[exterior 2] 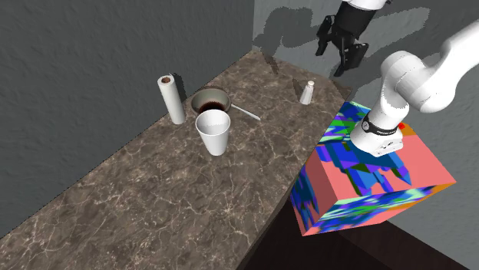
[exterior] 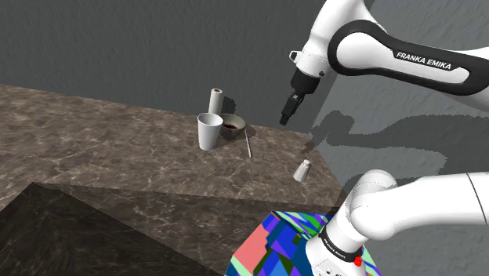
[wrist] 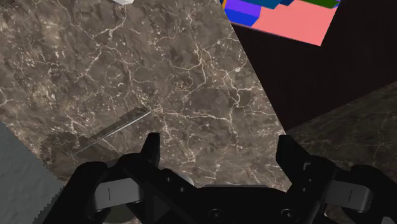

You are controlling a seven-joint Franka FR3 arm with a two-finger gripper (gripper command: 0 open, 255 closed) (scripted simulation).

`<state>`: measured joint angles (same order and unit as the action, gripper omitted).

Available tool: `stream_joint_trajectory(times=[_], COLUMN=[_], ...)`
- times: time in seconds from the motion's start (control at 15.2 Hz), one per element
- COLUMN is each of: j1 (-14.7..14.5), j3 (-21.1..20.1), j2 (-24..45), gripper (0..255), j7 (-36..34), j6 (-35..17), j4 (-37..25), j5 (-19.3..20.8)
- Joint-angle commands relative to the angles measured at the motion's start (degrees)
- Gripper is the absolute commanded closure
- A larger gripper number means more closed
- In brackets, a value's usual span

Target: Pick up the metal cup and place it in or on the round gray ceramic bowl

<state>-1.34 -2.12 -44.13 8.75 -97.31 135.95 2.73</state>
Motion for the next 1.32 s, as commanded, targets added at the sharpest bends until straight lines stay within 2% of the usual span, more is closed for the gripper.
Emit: stream_joint_trajectory(times=[0.0, 0.66, 1.25], j1=[0.0, 0.2, 0.2], j3=[0.0, -2.0, -3.6], j2=[0.0, 21.5, 41.8], gripper=[0, 0, 0], j7=[0.0, -2.1, -4.5], j6=[0.0, -13.4, -19.8], j4=[0.0, -7.2, -20.0], j5=[0.0, 1.2, 3.9])
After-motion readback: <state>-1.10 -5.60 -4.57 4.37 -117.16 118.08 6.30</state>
